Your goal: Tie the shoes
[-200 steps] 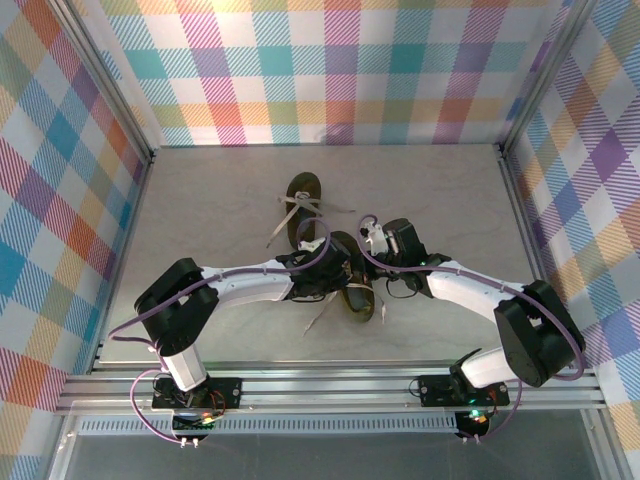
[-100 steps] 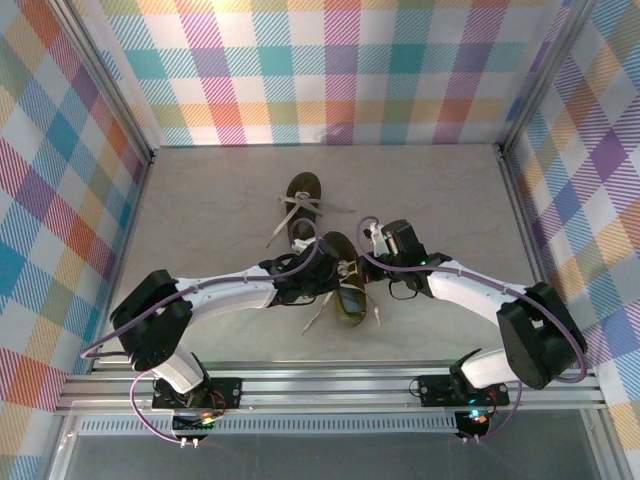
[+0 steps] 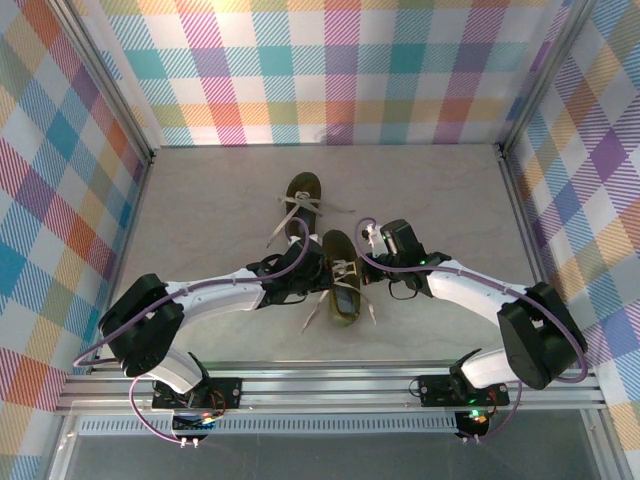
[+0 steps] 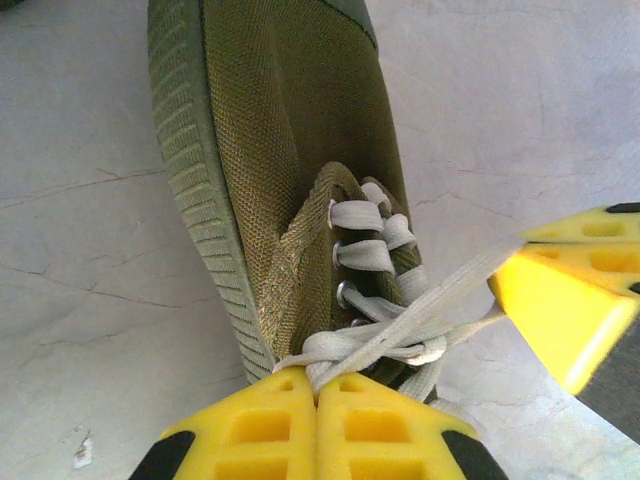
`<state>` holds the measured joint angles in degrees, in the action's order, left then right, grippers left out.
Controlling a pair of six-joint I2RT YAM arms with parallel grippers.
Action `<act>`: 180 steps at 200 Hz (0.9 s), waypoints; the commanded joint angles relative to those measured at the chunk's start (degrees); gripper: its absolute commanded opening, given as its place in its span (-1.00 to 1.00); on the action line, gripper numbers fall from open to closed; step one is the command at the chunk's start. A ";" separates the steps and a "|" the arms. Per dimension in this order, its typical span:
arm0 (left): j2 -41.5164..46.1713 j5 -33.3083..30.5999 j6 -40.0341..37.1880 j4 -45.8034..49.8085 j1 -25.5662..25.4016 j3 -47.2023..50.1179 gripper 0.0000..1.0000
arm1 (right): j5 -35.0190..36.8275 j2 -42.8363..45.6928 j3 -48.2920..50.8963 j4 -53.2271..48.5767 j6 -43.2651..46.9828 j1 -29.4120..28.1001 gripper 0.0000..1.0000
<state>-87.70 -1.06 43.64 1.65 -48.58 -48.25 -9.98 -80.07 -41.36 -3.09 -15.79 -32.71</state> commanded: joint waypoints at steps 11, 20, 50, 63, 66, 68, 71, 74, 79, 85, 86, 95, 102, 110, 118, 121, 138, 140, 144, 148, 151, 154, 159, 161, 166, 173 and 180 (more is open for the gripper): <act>-1.22 -0.44 -0.35 1.68 1.01 -1.40 -0.83 | -1.18 0.98 -1.07 0.17 0.89 0.11 -1.00; -1.49 -0.35 -0.23 1.79 1.03 -1.59 -0.82 | -1.34 0.97 -0.98 0.27 0.82 0.10 -1.00; -1.99 -0.19 0.30 1.80 0.97 -1.74 -0.77 | -1.36 1.06 -0.84 0.28 0.79 0.10 -1.00; -2.12 -0.06 0.47 1.54 0.96 -1.69 -0.75 | -1.53 1.06 -0.77 0.28 0.72 0.11 -1.00; -2.20 -0.01 0.44 1.44 1.00 -1.69 -0.75 | -1.54 1.06 -0.75 0.36 0.69 0.10 -1.00; -2.21 0.04 0.47 1.43 1.00 -1.68 -0.75 | -1.54 1.06 -0.76 0.32 0.68 0.10 -1.00; -2.28 0.08 0.50 1.44 0.96 -1.77 -0.75 | -1.54 1.06 -0.75 0.35 0.75 0.10 -1.00; -2.30 0.09 0.52 1.41 0.99 -1.78 -0.75 | -1.54 1.06 -0.70 0.34 0.74 0.10 -1.00; -2.38 0.14 0.57 1.34 1.02 -1.80 -0.75 | -1.54 1.06 -0.73 0.36 0.71 0.11 -1.00; -2.34 0.13 0.58 1.34 1.02 -1.85 -0.75 | -1.54 1.06 -0.68 0.37 0.69 0.10 -1.00; -2.32 0.11 0.58 1.34 1.02 -1.90 -0.75 | -1.54 1.06 -0.71 0.41 0.64 0.10 -1.00; -2.39 0.00 0.74 1.43 1.02 -1.89 -0.74 | -1.62 1.06 -0.58 0.45 0.63 0.10 -1.00; -2.39 0.04 0.71 1.43 1.00 -1.86 -0.74 | -1.62 1.06 -0.62 0.52 0.67 0.10 -1.00; -2.30 0.00 0.75 1.66 1.02 -1.90 -0.70 | -1.62 0.98 -0.61 0.46 0.76 0.10 -1.00; -2.06 -0.34 0.79 1.78 1.00 -1.78 -0.64 | -1.62 0.99 -0.64 0.43 0.72 0.06 -1.00; -1.99 -0.39 0.81 1.78 0.96 -1.84 -0.62 | -1.62 0.93 -0.65 0.49 0.74 0.10 -1.00; -1.59 -0.99 1.01 2.04 1.01 -1.71 -0.60 | -1.76 0.88 -0.61 0.54 0.71 0.10 -1.00; -1.53 -1.03 0.97 2.04 1.02 -1.72 -0.60 | -1.79 0.88 -0.62 0.52 0.70 0.15 -1.00; -1.51 -1.01 0.96 2.09 1.02 -1.80 -0.60 | -1.80 0.88 -0.67 0.50 0.75 0.10 -1.00; -1.51 -0.94 0.96 2.17 1.00 -1.83 -0.59 | -1.80 0.84 -0.62 0.57 0.68 0.15 -1.00; -1.51 -1.02 0.96 2.29 0.98 -1.85 -0.59 | -1.80 0.82 -0.64 0.61 0.68 0.11 -1.00; -1.51 -1.11 1.00 2.30 1.02 -1.93 -0.59 | -1.80 0.82 -0.67 0.63 0.75 0.10 -1.00; -1.55 -1.10 0.99 2.30 1.01 -2.01 -0.59 | -1.86 0.83 -0.68 0.63 0.70 0.09 -1.00; -1.58 -1.13 0.96 2.30 1.00 -1.95 -0.59 | -1.88 0.80 -0.66 0.63 0.68 0.10 -1.00; -1.60 -1.02 1.01 2.23 1.00 -1.99 -0.60 | -1.89 0.81 -0.63 0.63 0.72 0.07 -1.00; -1.68 -0.99 0.97 2.30 0.98 -2.10 -0.60 | -1.89 0.76 -0.64 0.60 0.71 0.10 -1.00; -1.77 -1.10 1.00 2.32 0.96 -2.04 -0.64 | -1.89 0.79 -0.57 0.63 0.67 0.10 -1.00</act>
<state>-89.65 -1.10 44.14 2.85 -48.45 -48.62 -11.40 -80.07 -41.36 -3.05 -15.79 -32.71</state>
